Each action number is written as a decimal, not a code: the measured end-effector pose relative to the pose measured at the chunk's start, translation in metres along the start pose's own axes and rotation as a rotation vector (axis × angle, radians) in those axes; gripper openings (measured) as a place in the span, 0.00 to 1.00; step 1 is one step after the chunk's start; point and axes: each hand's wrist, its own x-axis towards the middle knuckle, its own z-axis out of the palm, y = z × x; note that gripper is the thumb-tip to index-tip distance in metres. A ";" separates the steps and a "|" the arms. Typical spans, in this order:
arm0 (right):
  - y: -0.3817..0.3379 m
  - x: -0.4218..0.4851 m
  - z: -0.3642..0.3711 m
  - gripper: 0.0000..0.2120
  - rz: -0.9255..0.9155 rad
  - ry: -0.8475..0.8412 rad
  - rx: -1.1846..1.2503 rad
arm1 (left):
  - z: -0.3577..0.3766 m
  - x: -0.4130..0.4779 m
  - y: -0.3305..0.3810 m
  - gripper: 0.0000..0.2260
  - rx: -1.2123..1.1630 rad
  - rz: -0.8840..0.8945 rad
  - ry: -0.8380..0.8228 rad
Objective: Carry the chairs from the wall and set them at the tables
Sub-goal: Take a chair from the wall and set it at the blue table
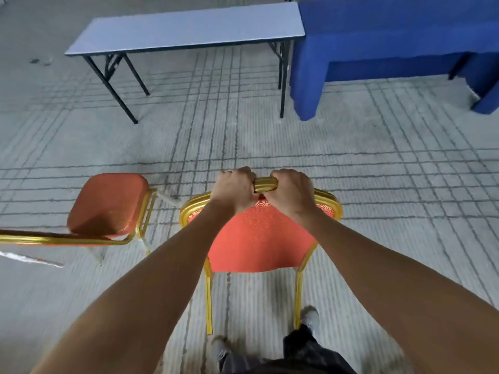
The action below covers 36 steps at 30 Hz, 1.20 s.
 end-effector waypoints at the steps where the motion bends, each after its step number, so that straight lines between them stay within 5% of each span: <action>1: 0.015 0.010 -0.012 0.12 -0.004 0.029 0.002 | -0.007 0.015 0.015 0.07 0.000 -0.003 0.010; 12: 0.179 0.052 -0.136 0.10 0.169 0.027 -0.089 | -0.039 0.150 0.192 0.10 0.151 0.188 0.016; 23: 0.389 0.116 -0.232 0.10 0.244 0.048 -0.430 | -0.015 0.322 0.375 0.12 0.005 0.389 0.046; 36: 0.611 0.206 -0.327 0.12 0.537 0.075 -0.376 | -0.001 0.543 0.572 0.13 0.024 0.717 0.044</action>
